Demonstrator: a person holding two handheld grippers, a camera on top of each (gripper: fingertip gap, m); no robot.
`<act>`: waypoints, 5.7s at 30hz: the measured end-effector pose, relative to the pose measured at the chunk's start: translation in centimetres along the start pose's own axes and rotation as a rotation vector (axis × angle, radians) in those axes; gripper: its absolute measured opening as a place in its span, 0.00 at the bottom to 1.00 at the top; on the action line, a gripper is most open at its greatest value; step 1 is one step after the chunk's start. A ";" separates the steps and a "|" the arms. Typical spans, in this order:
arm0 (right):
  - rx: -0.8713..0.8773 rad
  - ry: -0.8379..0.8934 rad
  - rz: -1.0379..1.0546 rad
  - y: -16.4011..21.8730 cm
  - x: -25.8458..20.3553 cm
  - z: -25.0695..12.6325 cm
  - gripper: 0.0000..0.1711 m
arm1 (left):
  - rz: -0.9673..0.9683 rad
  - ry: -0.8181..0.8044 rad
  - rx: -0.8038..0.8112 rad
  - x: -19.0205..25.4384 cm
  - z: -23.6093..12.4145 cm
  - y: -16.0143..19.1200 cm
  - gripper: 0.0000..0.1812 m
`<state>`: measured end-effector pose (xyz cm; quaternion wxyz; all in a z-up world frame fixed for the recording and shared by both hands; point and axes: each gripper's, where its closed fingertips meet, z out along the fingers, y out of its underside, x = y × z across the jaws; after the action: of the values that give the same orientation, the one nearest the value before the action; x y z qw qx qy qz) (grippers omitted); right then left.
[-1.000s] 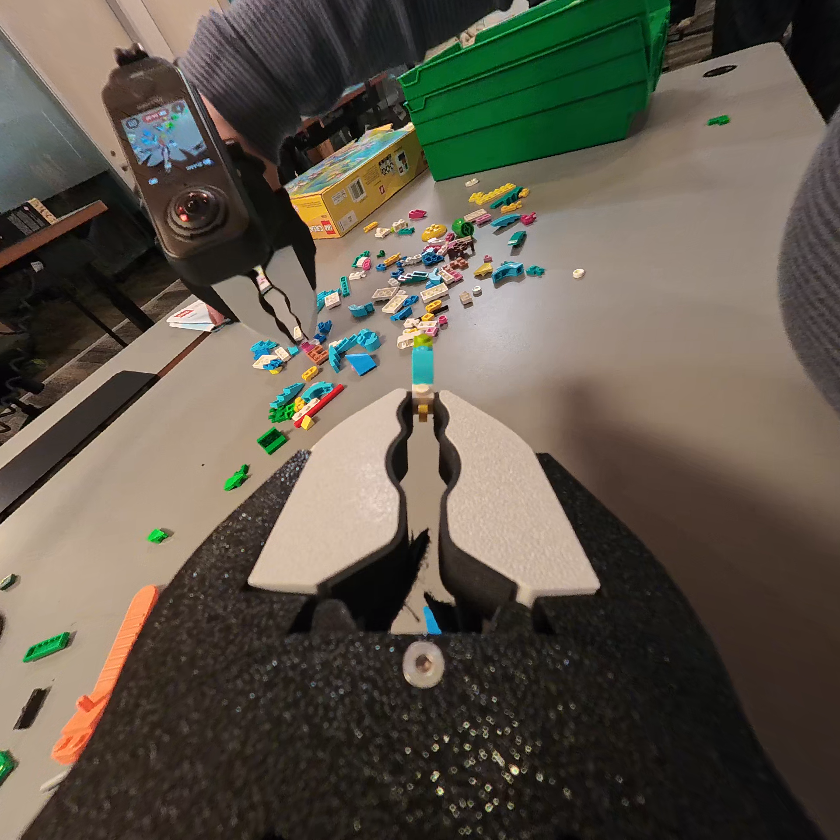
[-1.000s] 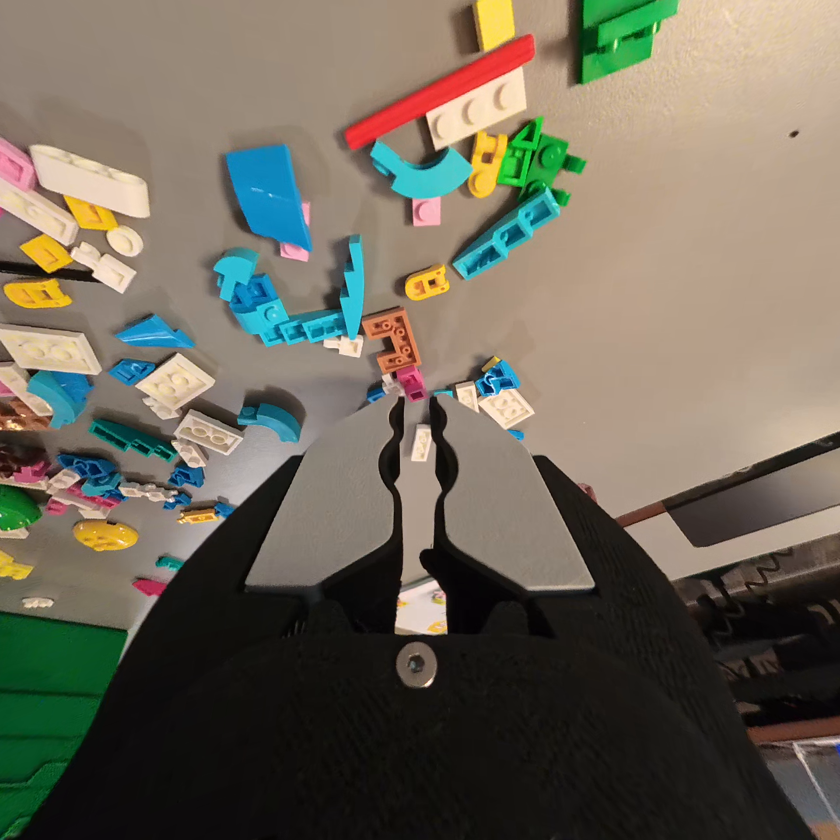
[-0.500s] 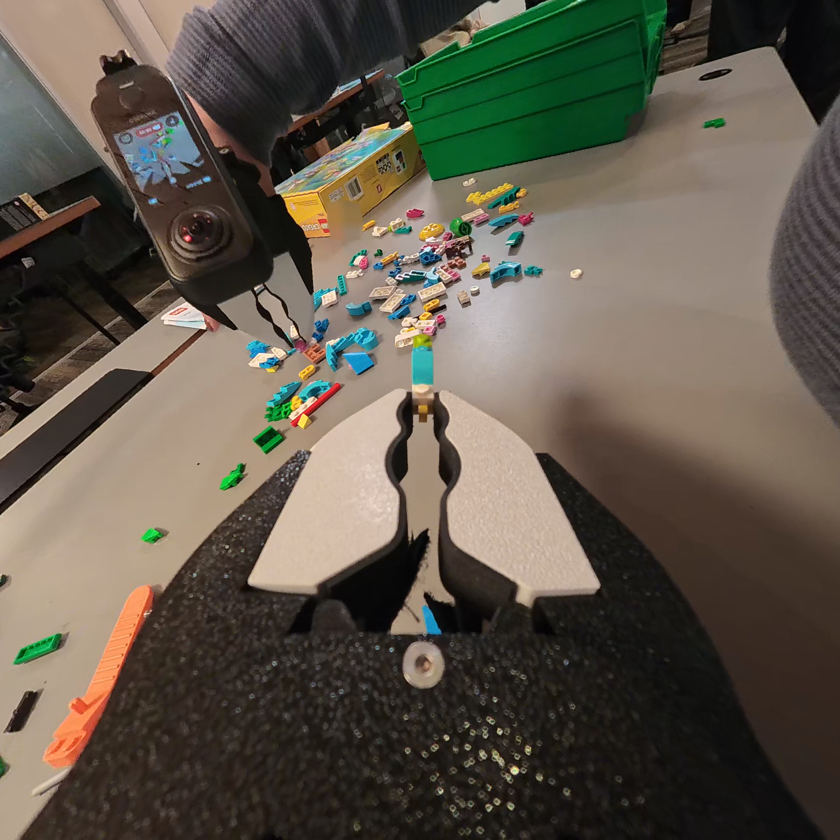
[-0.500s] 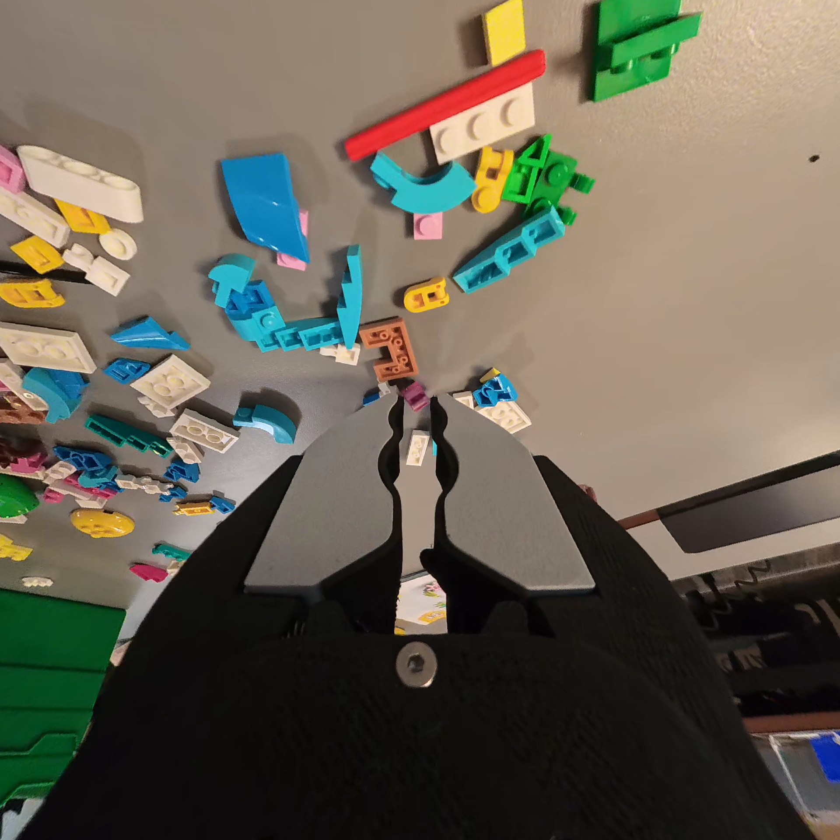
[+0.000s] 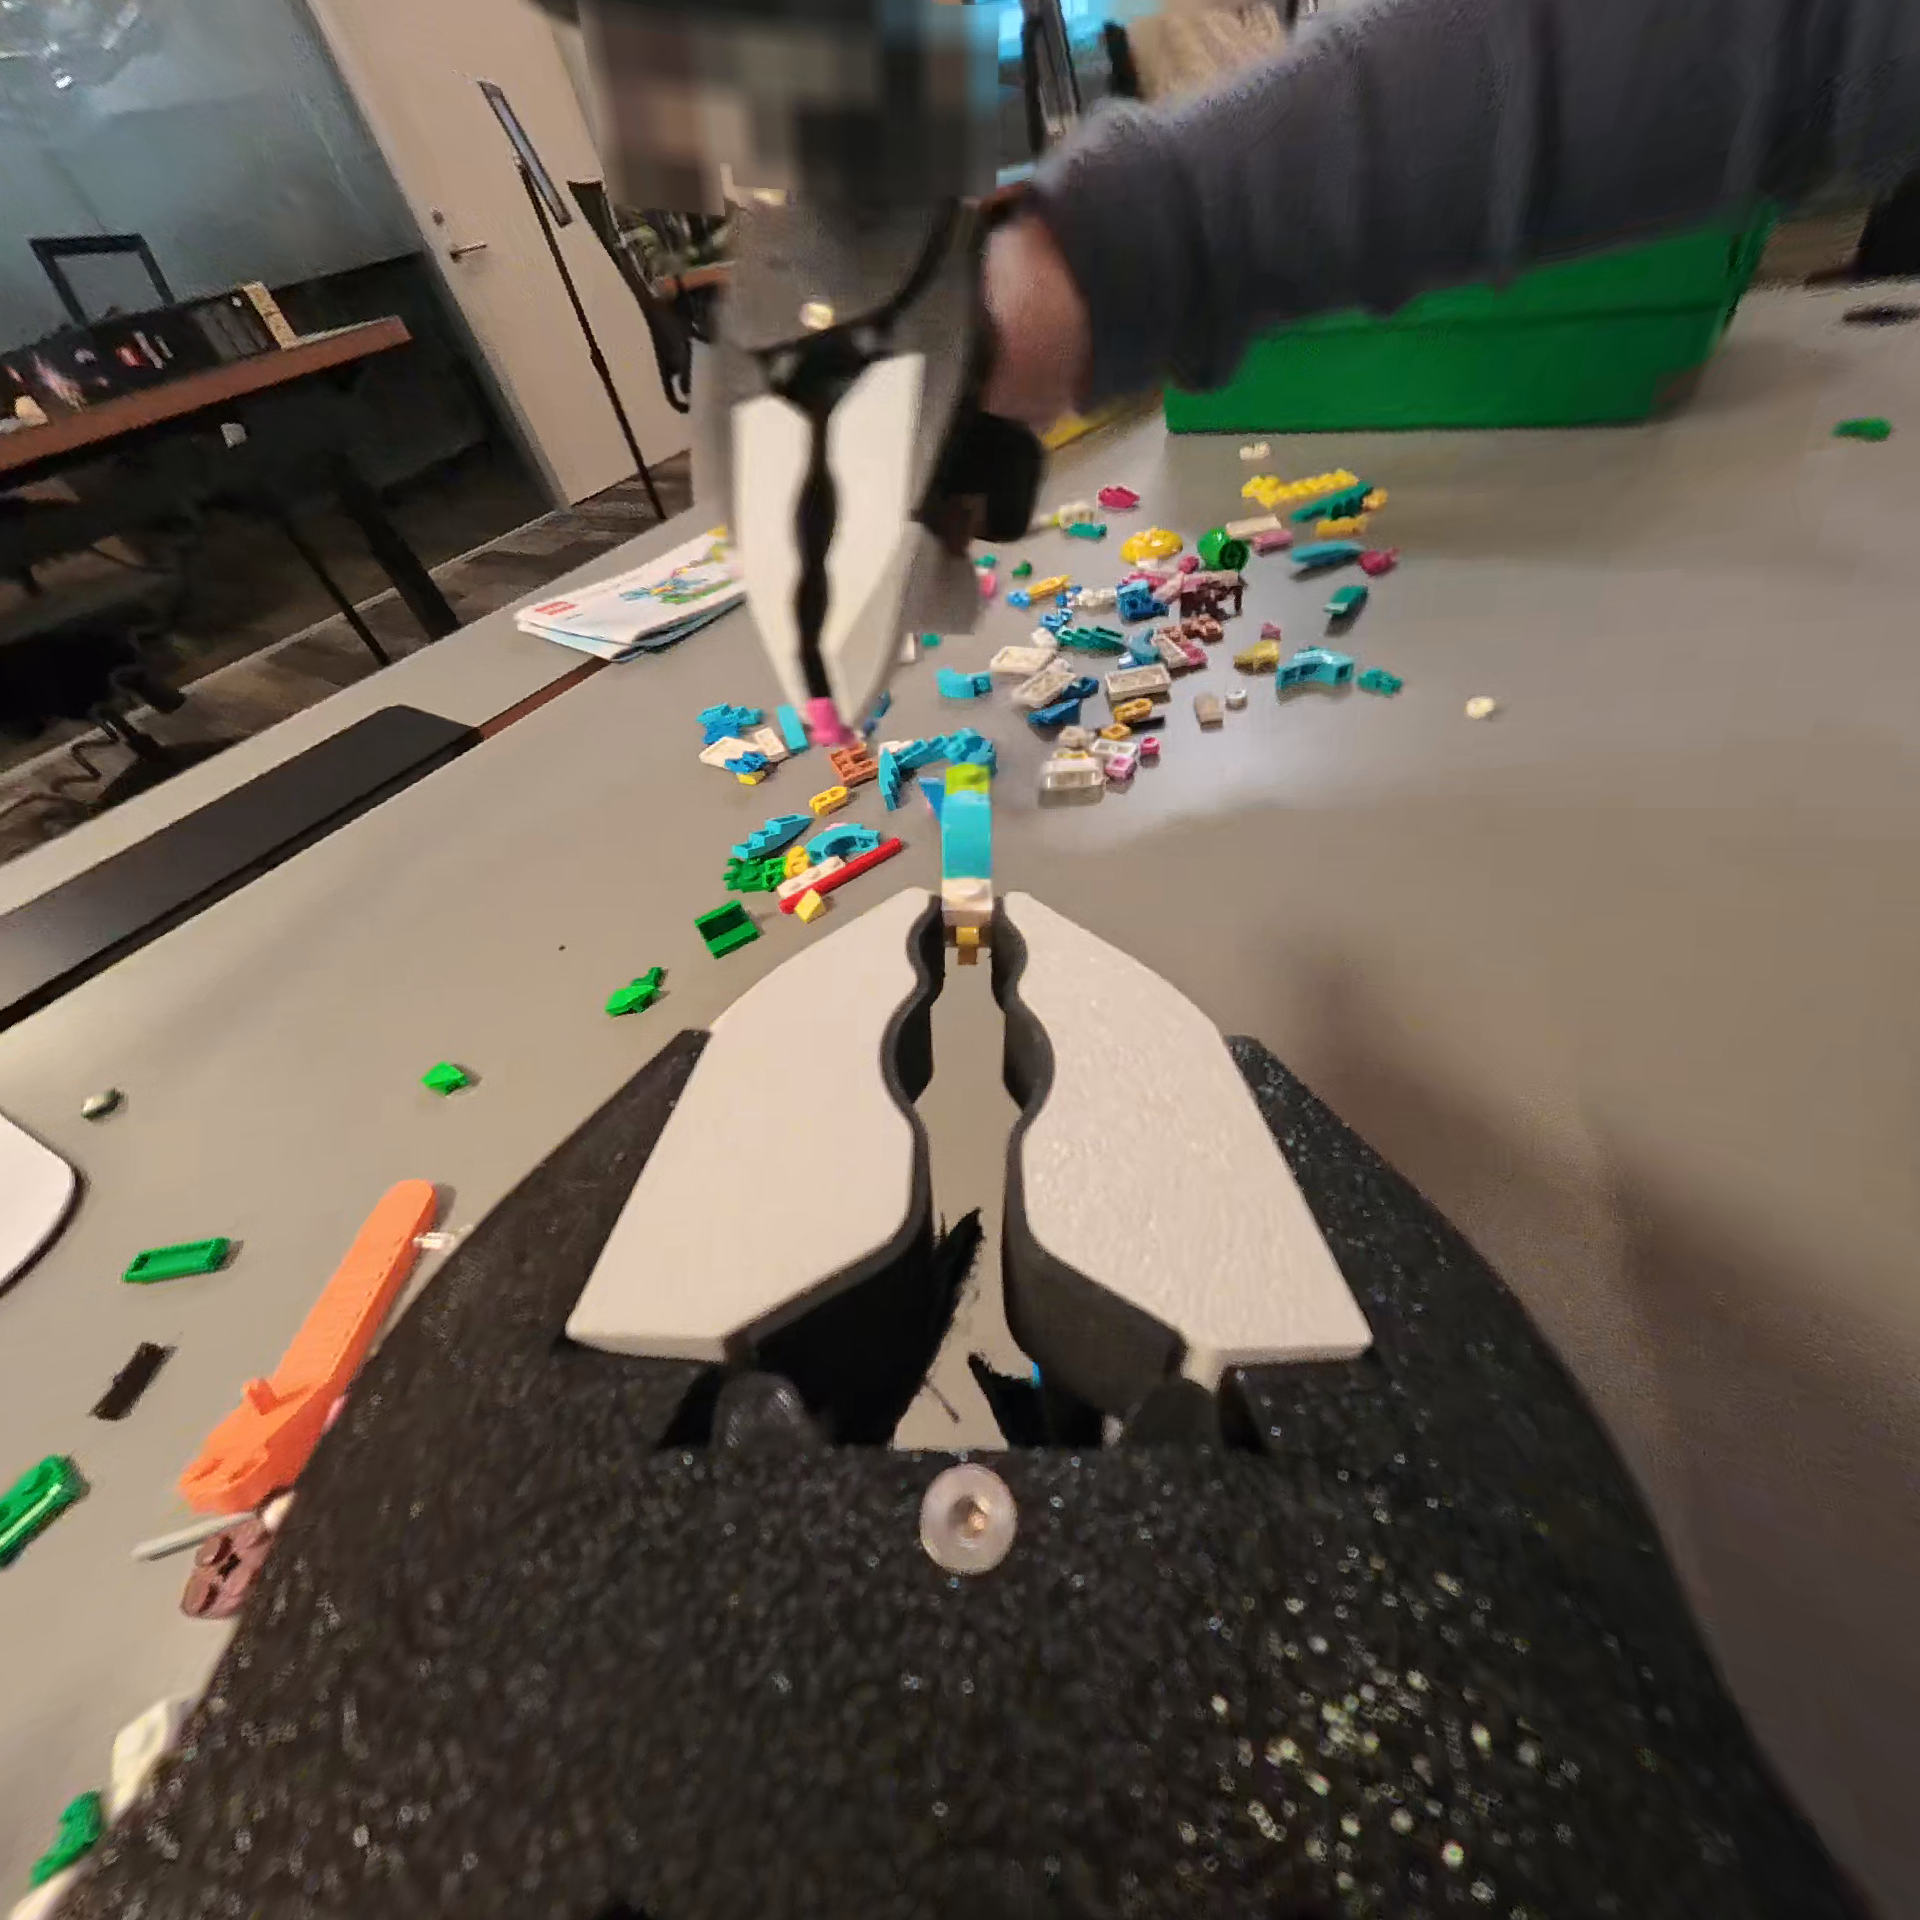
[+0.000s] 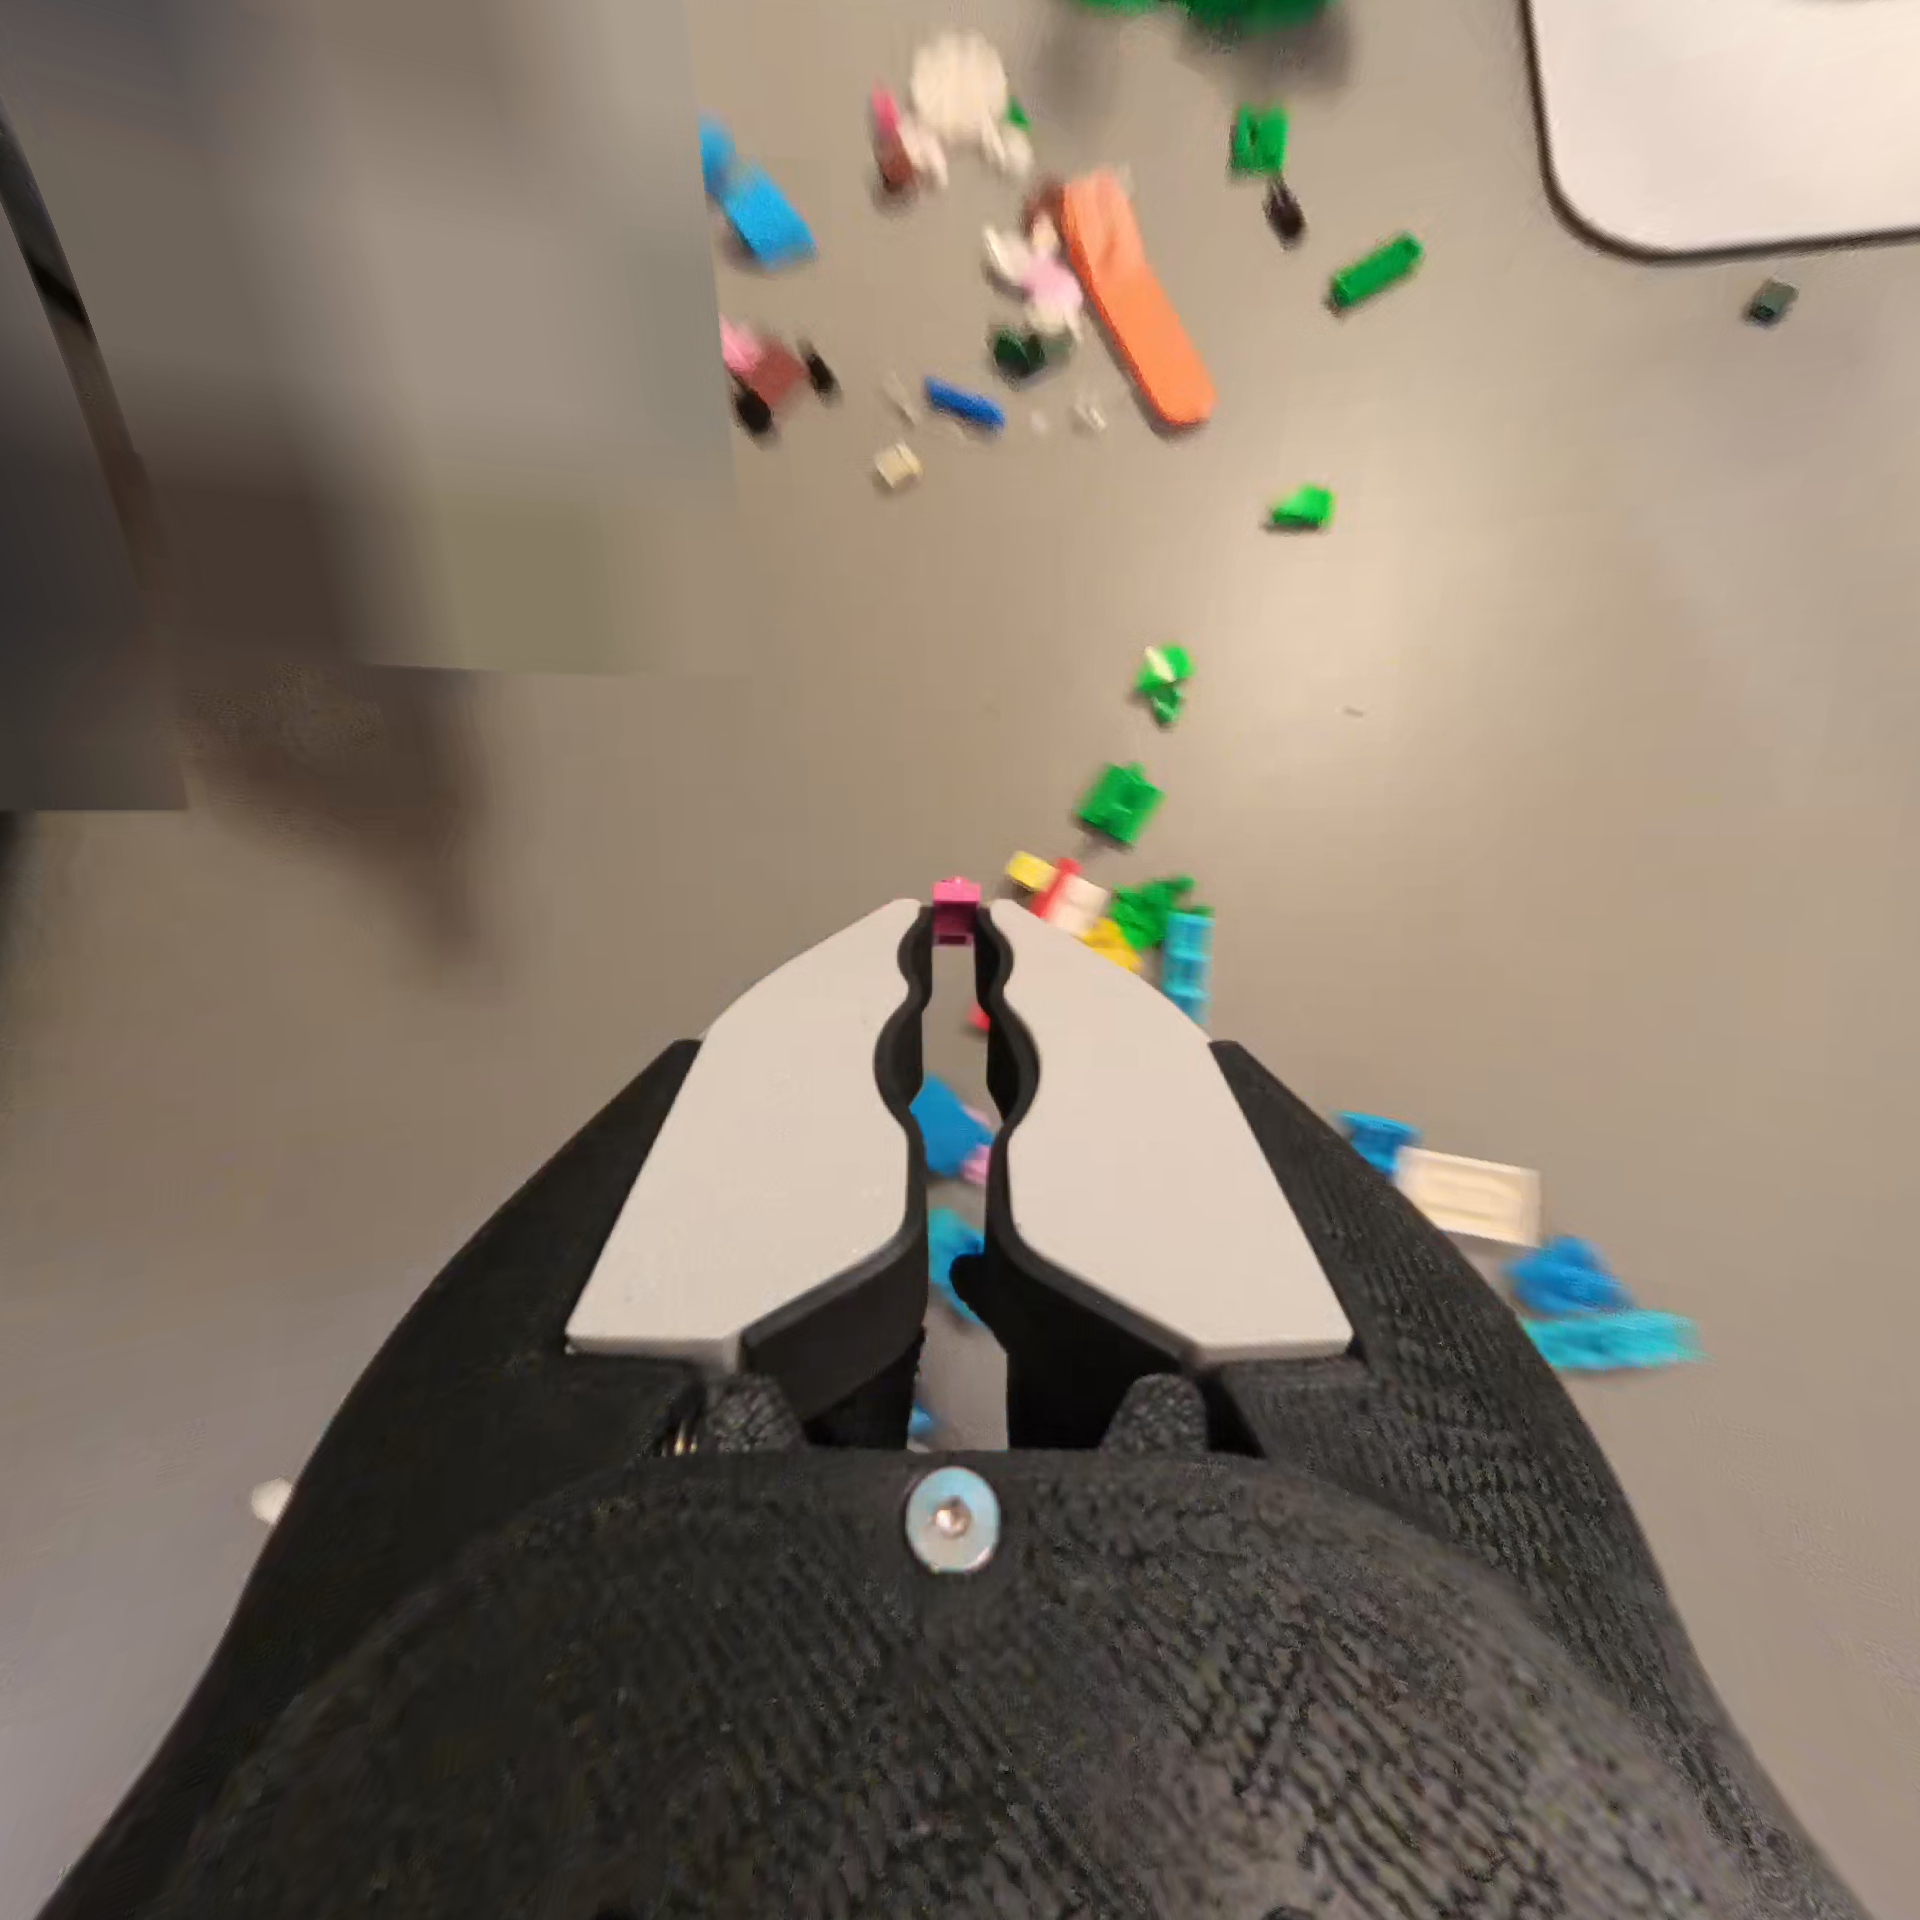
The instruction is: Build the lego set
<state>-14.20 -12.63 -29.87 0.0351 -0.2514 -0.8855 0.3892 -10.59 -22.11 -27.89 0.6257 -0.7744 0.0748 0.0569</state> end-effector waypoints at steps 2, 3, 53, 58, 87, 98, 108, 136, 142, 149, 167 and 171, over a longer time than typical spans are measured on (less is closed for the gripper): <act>0.085 -0.025 0.079 0.5 -2.5 0.9 0.04 | -0.037 0.005 0.019 -0.2 -0.2 -0.3 0.04; 0.102 -0.029 0.098 1.1 -3.5 1.5 0.04 | -0.044 0.007 0.023 -0.2 -0.2 -0.4 0.04; -0.158 0.134 0.021 8.1 -7.2 1.0 0.11 | 0.034 0.122 -0.018 2.4 0.5 0.3 0.04; -0.167 0.159 0.034 8.1 -7.3 1.0 0.11 | 0.036 0.124 -0.024 2.4 0.6 0.4 0.04; -0.137 0.145 0.038 7.5 -8.6 1.8 0.11 | 0.038 0.124 -0.023 2.4 0.5 0.3 0.04; -0.168 0.084 -0.324 5.9 -8.8 0.9 0.16 | 0.027 0.222 -0.034 3.7 0.5 0.5 0.04; -0.298 -0.080 -0.447 6.4 -7.8 2.3 0.13 | -0.041 0.331 -0.053 4.5 0.1 0.8 0.04; -0.188 0.066 -0.305 -9.0 -7.5 -0.4 0.04 | -0.236 0.103 0.170 -1.0 -1.7 -2.4 0.04; -0.223 0.066 -0.329 -9.1 -7.6 0.3 0.04 | -0.223 0.095 0.166 -1.0 -1.7 -2.4 0.04; -0.237 0.080 -0.357 -9.2 -7.8 0.5 0.04 | -0.217 0.096 0.171 -1.0 -1.7 -2.5 0.04; -0.255 0.121 -0.369 -8.6 -7.5 0.3 0.04 | -0.199 0.085 0.171 -0.9 -1.7 -2.5 0.04; -0.255 0.124 -0.365 -8.5 -7.4 0.2 0.04 | -0.197 0.086 0.168 -0.9 -1.6 -2.4 0.04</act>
<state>-11.33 -21.16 -23.03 0.1271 -0.1129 -0.9544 0.2454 -11.00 -23.14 -25.04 0.6871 -0.7245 0.0297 -0.0448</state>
